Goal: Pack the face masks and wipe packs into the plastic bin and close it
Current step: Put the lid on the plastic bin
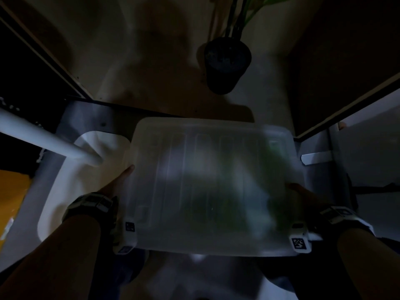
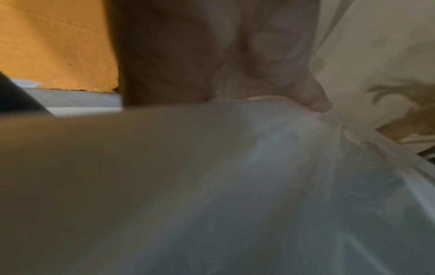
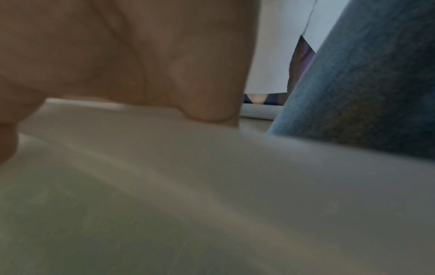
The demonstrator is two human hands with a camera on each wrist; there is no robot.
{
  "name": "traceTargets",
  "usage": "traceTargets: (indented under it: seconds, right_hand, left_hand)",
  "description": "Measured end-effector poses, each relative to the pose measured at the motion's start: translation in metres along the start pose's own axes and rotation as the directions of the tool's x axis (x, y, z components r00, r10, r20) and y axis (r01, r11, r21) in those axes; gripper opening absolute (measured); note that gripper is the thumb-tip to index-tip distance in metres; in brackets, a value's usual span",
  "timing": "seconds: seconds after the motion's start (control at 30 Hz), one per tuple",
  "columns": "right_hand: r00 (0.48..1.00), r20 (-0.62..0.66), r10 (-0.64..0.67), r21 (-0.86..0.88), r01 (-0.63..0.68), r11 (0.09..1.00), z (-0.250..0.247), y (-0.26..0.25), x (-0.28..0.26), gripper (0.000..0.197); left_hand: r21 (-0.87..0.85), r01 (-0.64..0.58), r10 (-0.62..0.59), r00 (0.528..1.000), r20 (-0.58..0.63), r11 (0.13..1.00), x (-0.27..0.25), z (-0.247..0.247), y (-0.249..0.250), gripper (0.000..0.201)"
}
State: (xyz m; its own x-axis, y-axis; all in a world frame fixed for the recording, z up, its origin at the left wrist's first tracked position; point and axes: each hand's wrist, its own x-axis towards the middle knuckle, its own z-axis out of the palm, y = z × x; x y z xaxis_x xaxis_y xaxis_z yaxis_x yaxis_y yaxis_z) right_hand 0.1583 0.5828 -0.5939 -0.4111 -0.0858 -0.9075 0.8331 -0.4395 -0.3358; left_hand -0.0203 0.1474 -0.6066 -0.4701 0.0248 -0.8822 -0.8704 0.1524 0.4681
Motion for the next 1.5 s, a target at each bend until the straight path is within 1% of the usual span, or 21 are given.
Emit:
traceTargets:
  seconds: [0.07, 0.13, 0.2, 0.27, 0.33, 0.37, 0.4, 0.43, 0.5, 0.57, 0.67, 0.7, 0.8, 0.9, 0.97, 1.03, 1.17, 1.3, 1.37, 1.43, 1.5]
  right_hand:
    - [0.999, 0.032, -0.01, 0.02, 0.01, 1.0, -0.003, 0.002, 0.002, 0.045]
    - [0.997, -0.078, -0.02, 0.032, 0.022, 0.999, -0.011, 0.003, 0.009, 0.051]
    - [0.974, -0.219, -0.057, -0.009, 0.056, 0.998, -0.008, 0.0, 0.006, 0.036]
    - [0.959, -0.277, -0.066, -0.032, 0.06, 0.998, -0.01, 0.003, 0.007, 0.026]
    - [0.904, -0.404, -0.14, -0.144, 0.089, 0.986, -0.013, 0.004, 0.01, 0.036]
    - [0.9, -0.406, -0.157, -0.166, 0.096, 0.981, -0.017, 0.005, 0.014, 0.048]
    - [0.914, -0.387, -0.122, -0.14, 0.073, 0.987, -0.013, 0.004, 0.012, 0.052]
    - [0.927, -0.365, -0.086, -0.1, 0.053, 0.994, -0.014, 0.004, 0.014, 0.045]
    - [0.921, -0.379, -0.089, -0.08, 0.063, 0.995, -0.009, 0.0, 0.008, 0.026]
    - [0.906, -0.412, -0.097, -0.104, 0.059, 0.993, -0.009, -0.001, 0.007, 0.026]
    - [0.905, -0.414, -0.103, -0.122, 0.057, 0.991, -0.005, -0.001, 0.005, 0.041]
    - [0.912, -0.399, -0.091, -0.091, 0.06, 0.994, -0.007, 0.0, 0.008, 0.036]
    - [0.896, -0.437, -0.075, -0.061, 0.053, 0.997, -0.009, -0.001, 0.006, 0.027]
    - [0.902, -0.422, -0.092, -0.062, 0.073, 0.995, -0.013, -0.001, 0.011, 0.034]
    - [0.909, -0.411, -0.07, -0.065, 0.047, 0.997, -0.013, 0.0, 0.011, 0.035]
    - [0.916, -0.394, -0.07, -0.062, 0.049, 0.997, -0.015, 0.001, 0.009, 0.029]
    - [0.919, -0.384, -0.084, -0.077, 0.059, 0.995, -0.012, 0.004, 0.008, 0.031]
    - [0.918, -0.383, -0.105, -0.09, 0.076, 0.993, -0.017, 0.008, 0.016, 0.052]
    - [0.924, -0.38, -0.038, -0.043, 0.023, 0.999, -0.02, 0.009, 0.02, 0.049]
    - [0.931, -0.365, -0.023, -0.002, 0.024, 1.0, -0.025, 0.008, 0.021, 0.04]
    - [0.94, -0.34, -0.019, 0.015, 0.026, 1.0, -0.024, 0.004, 0.016, 0.043]
  left_hand:
    - [-0.019, 0.0, -0.001, 0.999, -0.036, 1.0, 0.004, -0.005, -0.002, 0.072]
    - [0.02, 0.016, -0.015, 0.998, -0.057, 1.0, -0.003, 0.0, 0.003, 0.08]
    - [0.135, 0.067, -0.053, 0.993, -0.106, 0.989, -0.009, 0.002, 0.009, 0.09]
    - [0.311, 0.066, 0.011, 0.97, -0.242, 0.948, -0.011, 0.001, 0.015, 0.086]
    - [0.447, 0.045, 0.098, 0.951, -0.292, 0.893, -0.015, 0.005, 0.024, 0.087]
    - [0.505, 0.043, 0.129, 0.945, -0.301, 0.862, -0.017, 0.009, 0.027, 0.08]
    - [0.568, 0.045, 0.166, 0.935, -0.314, 0.822, -0.02, 0.013, 0.03, 0.073]
    - [0.63, 0.06, 0.189, 0.928, -0.321, 0.775, -0.021, 0.016, 0.031, 0.067]
    - [0.689, 0.066, 0.221, 0.922, -0.319, 0.721, -0.023, 0.021, 0.035, 0.065]
    - [0.713, 0.083, 0.223, 0.919, -0.324, 0.697, -0.024, 0.022, 0.037, 0.065]
    - [0.727, 0.112, 0.218, 0.914, -0.344, 0.677, -0.022, 0.022, 0.039, 0.067]
    - [0.737, 0.12, 0.217, 0.913, -0.345, 0.665, -0.021, 0.021, 0.04, 0.068]
    - [0.739, 0.128, 0.224, 0.906, -0.358, 0.662, -0.019, 0.019, 0.041, 0.067]
    - [0.751, 0.141, 0.235, 0.898, -0.371, 0.645, -0.021, 0.019, 0.042, 0.068]
    - [0.764, 0.14, 0.245, 0.898, -0.366, 0.629, -0.022, 0.02, 0.042, 0.067]
    - [0.793, 0.138, 0.269, 0.894, -0.357, 0.593, -0.025, 0.023, 0.043, 0.062]
    - [0.883, 0.142, 0.337, 0.888, -0.314, 0.448, -0.034, 0.033, 0.053, 0.048]
    - [0.903, 0.162, 0.301, 0.907, -0.296, 0.398, -0.037, 0.034, 0.06, 0.049]
    - [0.91, 0.176, 0.302, 0.905, -0.299, 0.375, -0.037, 0.036, 0.06, 0.048]
    - [0.92, 0.189, 0.293, 0.909, -0.297, 0.345, -0.038, 0.038, 0.061, 0.048]
    - [0.922, 0.194, 0.28, 0.914, -0.294, 0.335, -0.036, 0.037, 0.064, 0.049]
